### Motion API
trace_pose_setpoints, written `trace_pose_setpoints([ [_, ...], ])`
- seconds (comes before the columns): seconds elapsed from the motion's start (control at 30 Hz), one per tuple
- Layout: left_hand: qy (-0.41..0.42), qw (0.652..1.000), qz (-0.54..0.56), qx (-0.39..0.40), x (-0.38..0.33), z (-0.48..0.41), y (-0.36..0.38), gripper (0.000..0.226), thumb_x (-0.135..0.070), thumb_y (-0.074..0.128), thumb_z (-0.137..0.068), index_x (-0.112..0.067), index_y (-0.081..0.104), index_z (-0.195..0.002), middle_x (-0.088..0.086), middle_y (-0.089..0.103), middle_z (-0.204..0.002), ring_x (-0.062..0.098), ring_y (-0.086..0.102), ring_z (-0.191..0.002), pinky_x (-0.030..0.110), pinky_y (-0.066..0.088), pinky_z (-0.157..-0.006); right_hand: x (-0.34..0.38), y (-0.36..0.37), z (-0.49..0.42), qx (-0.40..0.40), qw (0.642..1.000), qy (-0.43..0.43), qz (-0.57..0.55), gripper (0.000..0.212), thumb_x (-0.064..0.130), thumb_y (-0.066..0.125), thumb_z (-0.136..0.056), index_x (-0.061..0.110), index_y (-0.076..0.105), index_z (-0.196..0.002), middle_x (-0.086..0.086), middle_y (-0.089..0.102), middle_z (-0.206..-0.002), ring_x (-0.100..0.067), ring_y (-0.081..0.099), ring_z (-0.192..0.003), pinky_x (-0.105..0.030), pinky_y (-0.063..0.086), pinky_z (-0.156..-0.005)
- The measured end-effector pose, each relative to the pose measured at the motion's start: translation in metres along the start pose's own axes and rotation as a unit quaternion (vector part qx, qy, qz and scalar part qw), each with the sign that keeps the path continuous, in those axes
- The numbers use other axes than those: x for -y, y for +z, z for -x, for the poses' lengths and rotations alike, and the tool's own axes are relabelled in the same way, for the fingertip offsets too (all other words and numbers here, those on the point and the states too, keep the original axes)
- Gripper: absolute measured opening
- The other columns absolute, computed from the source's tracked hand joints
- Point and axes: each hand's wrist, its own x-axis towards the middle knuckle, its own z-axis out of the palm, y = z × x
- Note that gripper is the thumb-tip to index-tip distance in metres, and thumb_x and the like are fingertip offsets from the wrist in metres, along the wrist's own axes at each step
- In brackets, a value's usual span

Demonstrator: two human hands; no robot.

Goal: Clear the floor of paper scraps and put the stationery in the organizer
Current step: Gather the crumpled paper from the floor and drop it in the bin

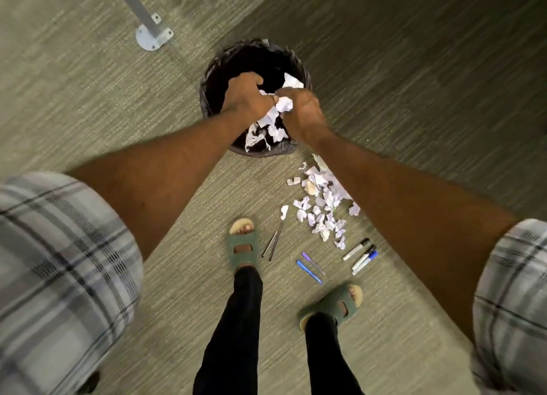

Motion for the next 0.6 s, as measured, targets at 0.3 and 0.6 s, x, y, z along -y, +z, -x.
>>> trace_pose_setpoints([
  [0.3,-0.005,1.0,-0.012,0.009,0.004,0.003,0.016,0.045,-0.029,0.067,-0.094,-0.015,0.06,-0.136,0.006,0.065,-0.133,0.017,0.064,-0.117,0.019,0.044,-0.085,-0.028,0.001,0.005,0.005,0.999,0.016,-0.051,0.048,-0.002,0.055,-0.093,0.018,0.055,-0.136,-0.009,0.048,-0.141,-0.023,0.052,-0.127,-0.031,0.043,-0.111],
  [0.6,0.097,0.984,-0.116,0.09,0.001,0.064,0.092,0.044,-0.022,0.061,-0.093,-0.016,0.058,-0.136,0.011,0.066,-0.129,0.031,0.061,-0.12,0.041,0.051,-0.102,-0.124,0.02,0.081,0.028,0.999,0.008,0.013,0.049,0.012,0.05,-0.099,0.013,0.041,-0.147,-0.015,0.041,-0.15,-0.029,0.035,-0.143,-0.03,0.025,-0.122],
])
